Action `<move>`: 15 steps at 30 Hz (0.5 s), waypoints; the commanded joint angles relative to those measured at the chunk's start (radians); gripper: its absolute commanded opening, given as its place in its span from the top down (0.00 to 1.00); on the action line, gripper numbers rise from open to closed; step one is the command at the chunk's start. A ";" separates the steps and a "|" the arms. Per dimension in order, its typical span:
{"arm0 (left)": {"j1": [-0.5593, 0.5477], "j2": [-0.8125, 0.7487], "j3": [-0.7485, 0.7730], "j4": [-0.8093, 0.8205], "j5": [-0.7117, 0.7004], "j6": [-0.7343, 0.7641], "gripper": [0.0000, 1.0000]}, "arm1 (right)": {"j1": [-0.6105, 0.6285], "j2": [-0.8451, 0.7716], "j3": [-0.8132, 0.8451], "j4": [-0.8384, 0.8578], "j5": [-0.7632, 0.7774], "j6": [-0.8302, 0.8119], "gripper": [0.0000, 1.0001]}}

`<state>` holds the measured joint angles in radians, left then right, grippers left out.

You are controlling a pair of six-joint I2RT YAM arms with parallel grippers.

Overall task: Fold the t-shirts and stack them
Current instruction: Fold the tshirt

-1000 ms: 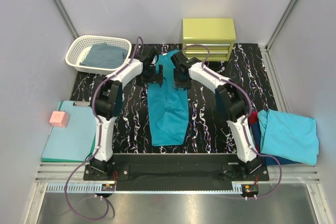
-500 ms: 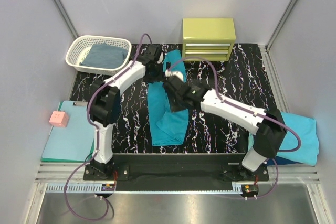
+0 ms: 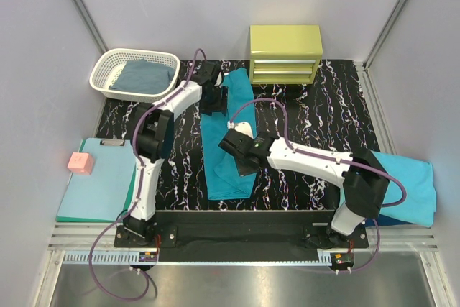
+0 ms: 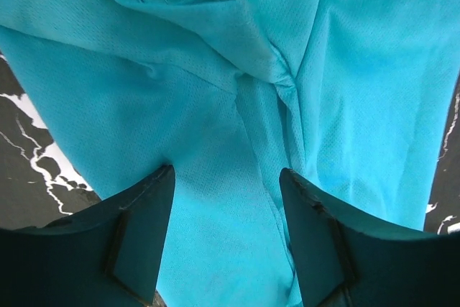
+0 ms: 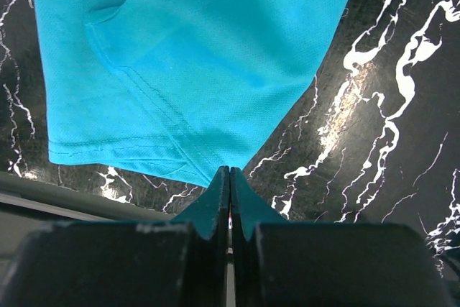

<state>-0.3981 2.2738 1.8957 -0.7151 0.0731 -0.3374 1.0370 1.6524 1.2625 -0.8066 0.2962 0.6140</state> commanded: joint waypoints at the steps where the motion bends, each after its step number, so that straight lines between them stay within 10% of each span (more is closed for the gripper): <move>1: -0.002 0.024 0.013 0.000 0.031 0.003 0.36 | 0.032 0.026 0.055 0.024 0.026 0.018 1.00; 6: -0.002 0.024 -0.026 0.002 0.030 0.005 0.47 | 0.064 0.090 0.093 0.034 0.011 0.012 1.00; 12: -0.002 0.009 -0.020 0.002 0.014 0.006 0.93 | 0.086 0.124 0.132 0.032 0.011 0.010 1.00; 15: -0.001 0.009 -0.015 0.002 0.008 0.006 0.96 | 0.089 0.121 0.136 0.032 0.014 0.007 1.00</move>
<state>-0.3996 2.2932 1.8713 -0.7174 0.0788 -0.3370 1.1156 1.7813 1.3506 -0.7860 0.2947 0.6178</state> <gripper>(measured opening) 0.055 0.011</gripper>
